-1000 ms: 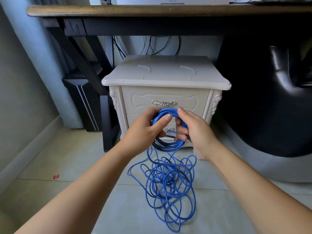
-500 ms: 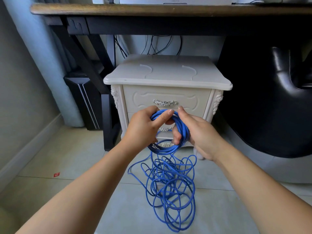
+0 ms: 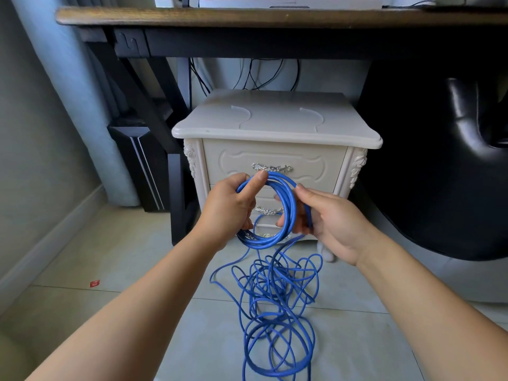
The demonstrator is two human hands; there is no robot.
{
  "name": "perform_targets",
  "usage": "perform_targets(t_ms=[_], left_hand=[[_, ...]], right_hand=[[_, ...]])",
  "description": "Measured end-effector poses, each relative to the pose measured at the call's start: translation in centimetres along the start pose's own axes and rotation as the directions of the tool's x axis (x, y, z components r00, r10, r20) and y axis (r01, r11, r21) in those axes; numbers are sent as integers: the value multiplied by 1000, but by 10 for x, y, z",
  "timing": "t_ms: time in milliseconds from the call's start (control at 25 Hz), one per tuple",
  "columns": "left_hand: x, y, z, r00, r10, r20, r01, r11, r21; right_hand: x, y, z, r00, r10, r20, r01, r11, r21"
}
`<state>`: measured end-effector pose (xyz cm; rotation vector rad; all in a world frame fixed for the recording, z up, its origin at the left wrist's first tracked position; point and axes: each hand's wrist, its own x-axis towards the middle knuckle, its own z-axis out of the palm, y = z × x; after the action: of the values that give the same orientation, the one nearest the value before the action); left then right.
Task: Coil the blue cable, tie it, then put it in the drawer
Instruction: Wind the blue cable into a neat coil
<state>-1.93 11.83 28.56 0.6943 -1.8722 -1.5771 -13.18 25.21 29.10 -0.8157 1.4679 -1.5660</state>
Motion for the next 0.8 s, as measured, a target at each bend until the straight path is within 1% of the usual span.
perform_targets(t_ms=[80,160,200,240,320,360,400,440,480,560,600,640,680,760,800], left_hand=[[0,-1,4,996,14,-91,-9,999,49],[0,-1,8,978,34,-207,-13,995,102],[0,-1,9,964,44,-262,-11,992,126],[0,-1,10,951,52,-304,-10,990,139],[-2,-1,12,939,45,-341,-15,996,91],[-3,-1,14,947,26,-321,-20,1000,23],[-4,0,15,964,3,-267,-19,998,-55],[-4,0,16,982,-14,-186,-7,994,-113],[-6,0,16,995,-23,-97,10,991,-132],[-8,2,14,999,-8,52,13,995,-95],[-9,2,12,996,3,94,3,998,-63],[-9,3,10,993,11,119,-8,1000,-26],[-8,4,7,990,24,140,-28,999,26],[-7,6,2,977,69,201,-115,967,227],[-7,7,2,966,91,240,-173,922,348]], right_hand=[[0,6,12,999,16,-45,-13,997,76],[0,14,26,995,-6,-95,21,988,154],[-2,17,32,993,-29,-115,47,987,152],[-4,19,36,988,-60,-139,73,993,93],[-6,21,37,973,-123,-194,88,980,-179],[-6,21,35,964,-156,-217,81,944,-319],[-5,20,32,951,-198,-239,80,901,-427],[-3,19,28,935,-240,-261,83,864,-497],[-1,17,23,920,-271,-283,80,836,-542],[3,13,14,908,-298,-294,51,776,-629],[4,12,10,917,-302,-259,43,721,-692],[5,10,7,934,-299,-197,42,639,-768],[5,7,5,950,-286,-126,48,532,-845],[3,2,6,966,-260,10,89,294,-952],[2,0,8,964,-257,64,123,220,-968]])
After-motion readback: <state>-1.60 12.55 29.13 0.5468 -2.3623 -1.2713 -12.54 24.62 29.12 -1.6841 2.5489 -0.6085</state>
